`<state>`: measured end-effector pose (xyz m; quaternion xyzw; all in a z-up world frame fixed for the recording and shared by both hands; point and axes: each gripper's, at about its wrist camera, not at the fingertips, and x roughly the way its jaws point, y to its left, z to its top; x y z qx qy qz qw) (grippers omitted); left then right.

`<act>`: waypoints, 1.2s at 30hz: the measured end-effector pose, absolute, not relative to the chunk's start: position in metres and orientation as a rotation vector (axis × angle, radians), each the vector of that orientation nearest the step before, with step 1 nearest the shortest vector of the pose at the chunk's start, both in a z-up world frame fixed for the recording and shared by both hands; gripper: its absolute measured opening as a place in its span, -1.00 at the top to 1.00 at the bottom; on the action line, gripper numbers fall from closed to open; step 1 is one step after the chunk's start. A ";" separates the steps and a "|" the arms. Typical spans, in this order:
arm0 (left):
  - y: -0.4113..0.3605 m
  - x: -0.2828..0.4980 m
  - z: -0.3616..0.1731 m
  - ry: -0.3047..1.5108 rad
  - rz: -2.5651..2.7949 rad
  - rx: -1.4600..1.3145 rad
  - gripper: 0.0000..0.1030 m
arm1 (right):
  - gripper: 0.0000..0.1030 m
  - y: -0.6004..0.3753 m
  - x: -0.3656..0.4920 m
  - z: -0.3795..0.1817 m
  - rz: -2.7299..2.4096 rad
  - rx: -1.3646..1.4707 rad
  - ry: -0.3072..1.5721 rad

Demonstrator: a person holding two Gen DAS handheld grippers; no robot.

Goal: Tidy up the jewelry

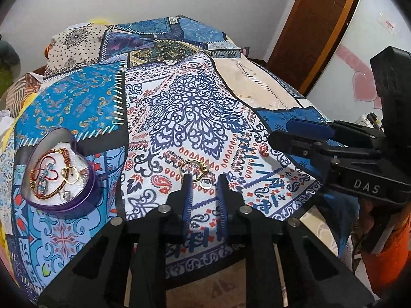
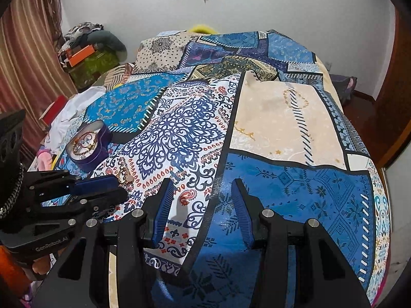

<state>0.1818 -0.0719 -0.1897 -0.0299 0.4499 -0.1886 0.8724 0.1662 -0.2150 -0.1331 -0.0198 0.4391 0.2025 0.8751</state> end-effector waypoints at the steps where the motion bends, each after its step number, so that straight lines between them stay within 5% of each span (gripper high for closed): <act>1: -0.073 0.183 -0.190 0.940 -0.394 -0.062 0.78 | 0.16 -0.215 0.166 -0.133 0.425 -0.039 0.919; 28: -0.001 0.159 -0.168 0.847 -0.303 -0.156 0.86 | 0.16 -0.132 0.173 -0.149 0.546 -0.159 0.987; 34: 0.002 0.155 -0.165 0.836 -0.299 -0.168 0.86 | 0.68 -0.128 0.165 -0.151 0.535 -0.223 0.963; 36: 0.003 0.153 -0.162 0.826 -0.299 -0.168 0.86 | 0.70 -0.130 0.166 -0.150 0.535 -0.205 0.968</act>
